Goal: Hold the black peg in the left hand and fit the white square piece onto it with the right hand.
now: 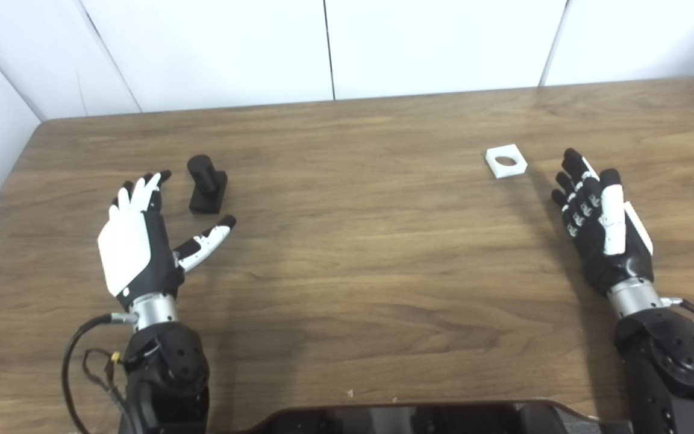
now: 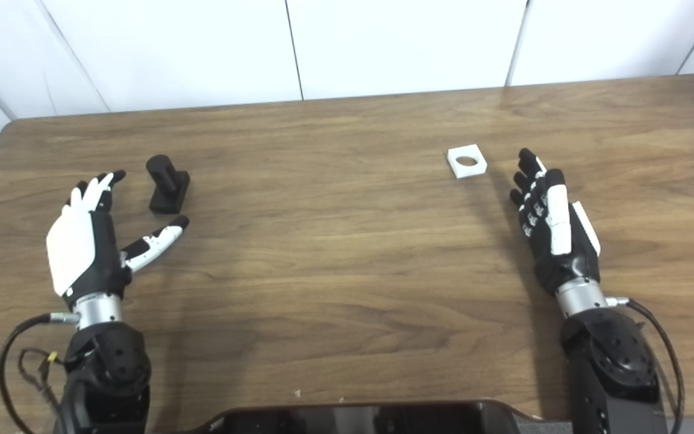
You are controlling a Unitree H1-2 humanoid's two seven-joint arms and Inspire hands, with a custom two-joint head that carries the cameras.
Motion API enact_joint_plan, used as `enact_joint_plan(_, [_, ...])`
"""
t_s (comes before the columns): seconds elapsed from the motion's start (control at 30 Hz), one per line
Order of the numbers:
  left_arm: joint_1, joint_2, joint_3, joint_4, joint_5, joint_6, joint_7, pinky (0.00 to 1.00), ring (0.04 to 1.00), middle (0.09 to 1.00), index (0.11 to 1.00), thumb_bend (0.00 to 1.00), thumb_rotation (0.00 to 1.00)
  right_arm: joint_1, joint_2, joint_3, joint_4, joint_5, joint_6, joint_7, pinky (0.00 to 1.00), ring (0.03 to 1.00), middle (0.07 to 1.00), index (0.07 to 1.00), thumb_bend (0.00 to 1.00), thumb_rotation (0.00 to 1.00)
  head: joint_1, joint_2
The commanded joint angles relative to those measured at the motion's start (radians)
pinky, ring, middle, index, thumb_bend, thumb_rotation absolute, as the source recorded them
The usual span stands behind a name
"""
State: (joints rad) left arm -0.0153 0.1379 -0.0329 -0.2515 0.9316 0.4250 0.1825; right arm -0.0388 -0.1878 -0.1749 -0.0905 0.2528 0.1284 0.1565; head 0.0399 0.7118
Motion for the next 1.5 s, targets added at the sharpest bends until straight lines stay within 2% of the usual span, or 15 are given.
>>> enact_joint_plan(0.0, [-0.05,0.017,-0.004,0.012,0.055,0.02,0.017,1.0,1.0,0.967,0.827,0.81,0.47,-0.019,0.002,-0.003,-0.013,0.006,-0.045,0.0,1.0,1.0,0.989,0.944,0.65,1.0,0.0,-0.002])
enact_joint_plan(0.17, [-0.086,0.01,-0.003,0.065,0.103,0.043,-0.011,1.0,1.0,0.98,0.817,0.82,0.48,-0.019,-0.004,-0.002,-0.004,0.007,-0.052,0.006,1.0,1.0,0.983,0.932,0.66,1.0,0.002,-0.008])
enact_joint_plan(0.3, [-0.109,0.009,-0.002,0.116,0.092,0.043,-0.004,1.0,1.0,0.966,0.816,0.81,0.49,-0.019,-0.004,-0.001,-0.003,0.005,-0.052,0.004,1.0,1.0,0.982,0.931,0.66,1.0,-0.001,-0.015])
enact_joint_plan(0.53, [-0.165,0.016,-0.002,0.212,0.077,0.041,0.019,1.0,1.0,0.957,0.807,0.8,0.5,-0.019,-0.009,-0.004,-0.003,0.011,-0.051,0.008,1.0,1.0,0.981,0.931,0.67,1.0,0.0,-0.021])
enact_joint_plan(0.87, [-0.226,0.027,-0.01,0.339,0.038,0.024,0.096,1.0,1.0,0.961,0.797,0.8,0.49,-0.013,-0.013,0.001,-0.012,-0.005,-0.044,0.001,1.0,1.0,0.98,0.937,0.67,1.0,-0.003,-0.027])
enact_joint_plan(1.27, [-0.269,0.048,-0.022,0.426,0.012,0.034,0.135,1.0,1.0,0.966,0.812,0.79,0.5,-0.005,-0.022,0.01,-0.005,-0.008,-0.055,0.009,1.0,1.0,0.99,0.949,0.68,1.0,-0.002,-0.026])
enact_joint_plan(1.47, [-0.282,0.049,-0.023,0.448,0.014,0.042,0.134,1.0,1.0,0.964,0.799,0.78,0.51,0.0,-0.022,0.01,-0.006,-0.007,-0.054,0.008,1.0,1.0,0.988,0.946,0.68,1.0,-0.002,-0.027])
